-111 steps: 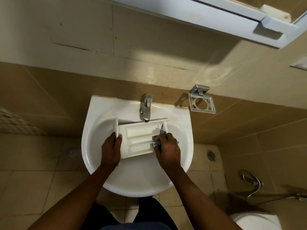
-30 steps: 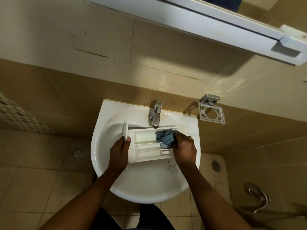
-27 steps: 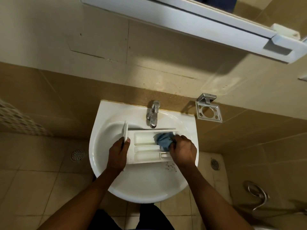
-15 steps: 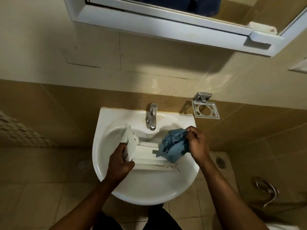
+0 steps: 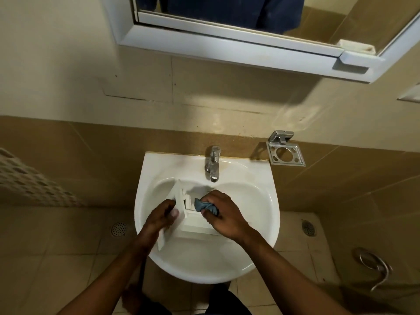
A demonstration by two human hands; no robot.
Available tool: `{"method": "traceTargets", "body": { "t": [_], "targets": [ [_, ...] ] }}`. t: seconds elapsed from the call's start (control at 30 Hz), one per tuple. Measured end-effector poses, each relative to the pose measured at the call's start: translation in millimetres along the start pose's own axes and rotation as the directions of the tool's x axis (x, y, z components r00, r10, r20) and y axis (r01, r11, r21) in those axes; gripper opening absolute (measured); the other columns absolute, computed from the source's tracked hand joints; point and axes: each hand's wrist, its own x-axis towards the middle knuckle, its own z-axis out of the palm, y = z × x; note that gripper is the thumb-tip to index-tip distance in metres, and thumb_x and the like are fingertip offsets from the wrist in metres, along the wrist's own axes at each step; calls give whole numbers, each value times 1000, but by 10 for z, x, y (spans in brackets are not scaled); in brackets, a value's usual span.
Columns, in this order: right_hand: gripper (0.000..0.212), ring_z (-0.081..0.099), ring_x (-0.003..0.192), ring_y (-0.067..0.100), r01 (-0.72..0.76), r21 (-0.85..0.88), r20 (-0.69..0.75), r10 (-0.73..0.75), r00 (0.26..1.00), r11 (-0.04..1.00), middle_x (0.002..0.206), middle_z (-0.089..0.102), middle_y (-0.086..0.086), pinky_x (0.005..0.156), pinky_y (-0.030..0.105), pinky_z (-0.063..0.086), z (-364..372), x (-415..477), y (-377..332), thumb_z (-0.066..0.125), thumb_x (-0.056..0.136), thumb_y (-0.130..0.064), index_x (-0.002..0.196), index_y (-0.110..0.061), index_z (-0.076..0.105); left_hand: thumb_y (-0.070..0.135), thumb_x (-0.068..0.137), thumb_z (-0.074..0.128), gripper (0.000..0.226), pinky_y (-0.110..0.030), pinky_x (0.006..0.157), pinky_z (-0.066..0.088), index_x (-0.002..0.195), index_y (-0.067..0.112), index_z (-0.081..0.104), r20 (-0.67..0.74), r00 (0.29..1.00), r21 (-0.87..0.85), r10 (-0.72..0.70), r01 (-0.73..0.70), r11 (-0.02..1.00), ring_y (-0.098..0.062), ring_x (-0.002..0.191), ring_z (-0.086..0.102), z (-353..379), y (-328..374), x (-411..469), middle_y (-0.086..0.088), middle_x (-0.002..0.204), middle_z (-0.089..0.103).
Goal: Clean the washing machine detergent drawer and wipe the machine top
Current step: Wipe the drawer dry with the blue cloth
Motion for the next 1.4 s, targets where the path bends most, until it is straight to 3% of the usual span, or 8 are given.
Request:
{"method": "traceTargets", "body": {
  "t": [0.1,0.3,0.5,0.77,0.9,1.0,1.17,1.4],
  "targets": [
    [58,49,114,12,112,-141,99,-98,990,984,129,54,-6,97,24,44,-15,-106,-95,75,81,-48,132,-27,55,86,76,53,77,-22,82,51,113,21,72,-75,994,-135,-85,74,988,-3,98,71,98,164,72,9,106,77],
    [47,56,99,22,226,-156,-26,-233,972,961,114,59,-1,78,33,50,13,-137,-173,73,74,-4,118,-19,65,98,73,36,115,-39,88,47,86,-14,61,-261,939,-166,-225,186,968,-28,83,62,141,33,261,-17,84,66],
    [53,58,97,23,300,-304,33,-304,952,904,108,65,-2,83,34,50,-94,-55,-275,75,66,-2,116,-21,71,78,93,33,83,-49,106,49,97,9,78,-330,858,-297,-393,301,906,-33,100,73,161,154,283,-15,94,79],
    [43,57,94,23,448,-341,131,-431,893,826,104,66,1,77,37,50,-36,-235,-126,70,70,3,108,-19,74,60,75,62,73,-70,98,45,109,-4,71,15,598,-403,-801,737,542,-44,110,61,101,137,242,-25,113,69],
    [40,54,94,23,494,-368,103,-493,864,788,104,65,3,78,34,42,-94,-353,-99,65,73,7,104,-17,74,56,74,61,66,-72,86,50,111,3,74,183,613,-461,-769,744,483,-48,102,63,146,67,259,-29,122,66],
    [35,53,94,23,507,-366,112,-504,856,781,104,64,4,79,34,41,-115,-351,-103,58,79,4,104,-16,73,45,83,51,50,-50,76,55,78,3,76,235,658,-467,-716,722,511,-39,75,67,172,75,286,-22,89,70],
    [37,56,98,23,470,-349,239,-407,881,811,111,63,1,82,37,49,-118,-320,-3,74,77,-6,111,-19,71,34,58,64,54,-55,89,49,105,8,70,112,742,-471,-661,626,622,-39,96,59,112,119,386,-20,105,65],
    [41,58,110,21,249,-260,-63,-273,960,933,122,64,1,86,28,53,-332,-376,240,84,79,-16,118,-21,73,33,50,65,51,-39,71,47,98,18,78,0,805,-468,-593,524,711,-32,85,50,93,71,355,-16,100,66]
  ]
}}
